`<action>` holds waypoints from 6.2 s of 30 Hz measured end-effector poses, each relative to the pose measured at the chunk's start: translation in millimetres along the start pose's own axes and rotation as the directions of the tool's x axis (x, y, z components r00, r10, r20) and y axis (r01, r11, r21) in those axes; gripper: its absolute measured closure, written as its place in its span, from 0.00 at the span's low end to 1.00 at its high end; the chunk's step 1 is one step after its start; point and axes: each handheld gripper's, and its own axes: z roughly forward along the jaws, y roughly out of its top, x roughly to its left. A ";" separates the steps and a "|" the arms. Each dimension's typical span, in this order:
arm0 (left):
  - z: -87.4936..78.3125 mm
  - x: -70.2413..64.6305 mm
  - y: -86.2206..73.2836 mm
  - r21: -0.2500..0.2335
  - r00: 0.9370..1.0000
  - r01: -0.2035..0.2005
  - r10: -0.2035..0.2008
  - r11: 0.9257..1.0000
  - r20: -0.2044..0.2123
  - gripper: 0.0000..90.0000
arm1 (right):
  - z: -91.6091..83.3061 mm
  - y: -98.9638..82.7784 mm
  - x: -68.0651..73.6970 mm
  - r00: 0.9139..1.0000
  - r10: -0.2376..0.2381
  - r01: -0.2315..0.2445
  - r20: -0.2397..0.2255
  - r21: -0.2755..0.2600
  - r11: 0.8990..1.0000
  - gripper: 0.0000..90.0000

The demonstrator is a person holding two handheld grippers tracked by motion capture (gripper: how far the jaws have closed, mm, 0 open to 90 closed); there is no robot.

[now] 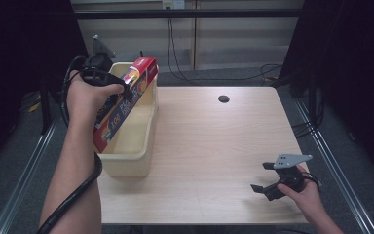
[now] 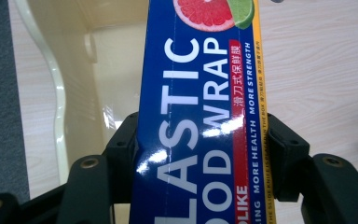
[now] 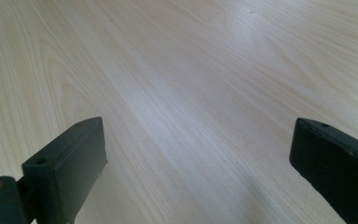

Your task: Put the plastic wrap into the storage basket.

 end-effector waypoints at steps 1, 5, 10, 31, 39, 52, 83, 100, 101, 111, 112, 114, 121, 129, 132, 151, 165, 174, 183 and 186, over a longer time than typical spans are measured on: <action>-0.3 1.1 -0.9 -0.001 1.000 0.003 -0.003 1.000 -0.004 0.46 | 0.5 -0.1 -0.1 1.000 0.000 0.000 -0.003 0.000 1.000 0.04; -1.2 5.4 -4.2 0.001 1.000 0.026 -0.026 1.000 -0.018 0.46 | 0.7 0.3 -0.2 1.000 -0.001 0.001 -0.006 -0.002 1.000 0.04; -2.2 9.1 -7.2 0.002 0.998 0.049 -0.049 0.999 -0.041 0.46 | 0.5 0.4 -0.8 1.000 0.004 -0.004 -0.010 -0.004 1.000 0.04; 7.6 13.2 -10.9 -0.015 0.988 0.123 -0.124 0.992 -0.094 0.46 | -0.5 0.9 -1.4 1.000 0.002 -0.002 -0.011 -0.007 1.000 0.04; 13.6 15.1 -11.9 -0.031 0.981 0.144 -0.147 0.989 -0.128 0.45 | -0.8 0.8 -1.3 1.000 -0.001 0.001 -0.014 -0.010 1.000 0.04; 31.1 15.3 -14.2 -0.014 0.978 0.164 -0.164 0.986 -0.131 0.45 | 0.1 0.6 -1.4 1.000 -0.001 0.001 -0.013 -0.007 1.000 0.04; 74.5 16.2 -21.7 0.040 0.970 0.214 -0.208 0.976 -0.124 0.45 | -0.2 0.8 -1.7 1.000 0.002 -0.002 -0.014 -0.006 1.000 0.04; 85.9 25.4 -26.3 0.065 0.967 0.228 -0.218 0.972 -0.130 0.45 | 0.2 0.5 -1.6 1.000 -0.001 0.001 -0.011 -0.008 1.000 0.04; 87.3 24.7 -26.5 0.061 0.965 0.239 -0.230 0.969 -0.129 0.45 | 0.1 0.6 -1.5 1.000 -0.002 0.002 -0.012 -0.009 1.000 0.04; 99.4 26.8 -28.7 0.084 0.964 0.244 -0.232 0.966 -0.129 0.45 | -0.2 0.3 -1.0 1.000 -0.003 0.003 -0.009 -0.003 1.000 0.04; 99.5 27.8 -29.0 0.091 0.966 0.239 -0.227 0.967 -0.124 0.45 | -0.2 0.2 -1.0 1.000 -0.004 0.004 -0.009 -0.004 1.000 0.04; 101.4 27.9 -29.4 0.089 0.963 0.248 -0.236 0.965 -0.129 0.45 | -0.2 0.1 -1.0 1.000 -0.005 0.005 -0.009 -0.003 1.000 0.04; 101.5 28.8 -29.6 0.086 0.961 0.258 -0.246 0.962 -0.130 0.45 | 0.5 0.0 -0.8 1.000 -0.005 0.005 -0.012 -0.004 1.000 0.04; 104.8 30.5 -27.6 0.101 0.956 0.270 -0.254 0.958 -0.148 0.44 | 0.4 0.0 -0.7 1.000 -0.006 0.006 -0.011 -0.004 1.000 0.04; 105.8 30.9 -26.6 0.107 0.955 0.272 -0.255 0.956 -0.151 0.44 | 0.3 -0.2 -1.1 1.000 -0.007 0.007 -0.011 -0.003 1.000 0.04; 111.9 30.8 -22.5 0.151 0.956 0.268 -0.244 0.951 -0.161 0.42 | 0.3 -1.4 -1.3 1.000 -0.005 0.005 -0.009 0.002 1.000 0.04; 92.4 26.1 -17.3 0.068 0.963 0.260 -0.253 0.963 -0.097 0.35 | 0.1 -1.2 -0.7 1.000 -0.008 0.008 -0.011 -0.001 1.000 0.04; 76.2 13.6 -11.9 0.020 0.979 0.199 -0.197 0.980 -0.057 0.33 | 0.8 -0.4 -0.5 1.000 -0.007 0.007 -0.008 0.005 1.000 0.04; 67.7 -10.1 -6.2 0.002 0.993 0.114 -0.114 0.993 0.011 0.32 | 0.7 2.6 -0.4 1.000 -0.013 0.013 -0.014 -0.004 1.000 0.04; 67.3 -18.2 -5.7 -0.002 0.996 0.080 -0.080 0.997 0.035 0.31 | 0.9 3.0 0.0 1.000 -0.016 0.016 -0.013 -0.005 1.000 0.04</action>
